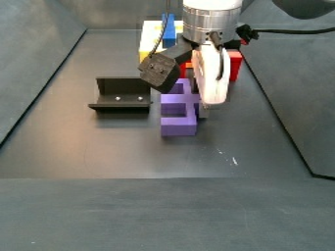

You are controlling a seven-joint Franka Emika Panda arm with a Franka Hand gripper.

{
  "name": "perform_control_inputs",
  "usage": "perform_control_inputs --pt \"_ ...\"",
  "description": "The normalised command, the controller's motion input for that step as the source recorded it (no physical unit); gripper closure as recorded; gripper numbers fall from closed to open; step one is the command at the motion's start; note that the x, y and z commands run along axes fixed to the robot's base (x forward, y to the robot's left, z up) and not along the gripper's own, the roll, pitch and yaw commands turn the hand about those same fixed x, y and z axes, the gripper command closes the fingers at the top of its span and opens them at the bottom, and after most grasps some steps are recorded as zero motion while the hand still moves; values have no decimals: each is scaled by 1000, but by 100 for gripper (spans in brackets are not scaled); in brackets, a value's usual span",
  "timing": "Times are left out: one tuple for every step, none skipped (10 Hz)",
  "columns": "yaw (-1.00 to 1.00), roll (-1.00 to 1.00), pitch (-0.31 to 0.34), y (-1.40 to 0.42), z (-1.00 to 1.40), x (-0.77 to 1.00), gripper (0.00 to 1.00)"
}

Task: Pick up the purple object. Move up. Place the purple object on the fixture. Regrasp the purple object. Move to above the board. Insert the purple object.
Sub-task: Pick up the purple object.

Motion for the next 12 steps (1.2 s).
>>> perform_control_inputs --pt "-86 0 0 0 -143 163 0" --pt "-71 0 0 0 -120 134 0" --pt "-31 0 0 0 -23 43 0" --pt "0 0 0 0 0 0 0" --pt "0 0 0 0 0 0 100" --pt "0 0 0 0 0 0 100" --pt "0 0 0 0 0 0 100" --pt "0 0 0 0 0 0 100" --pt "0 0 0 0 0 0 100" --pt "0 0 0 0 0 0 100" --pt "0 0 0 0 0 0 100" --pt "0 0 0 0 0 0 100"
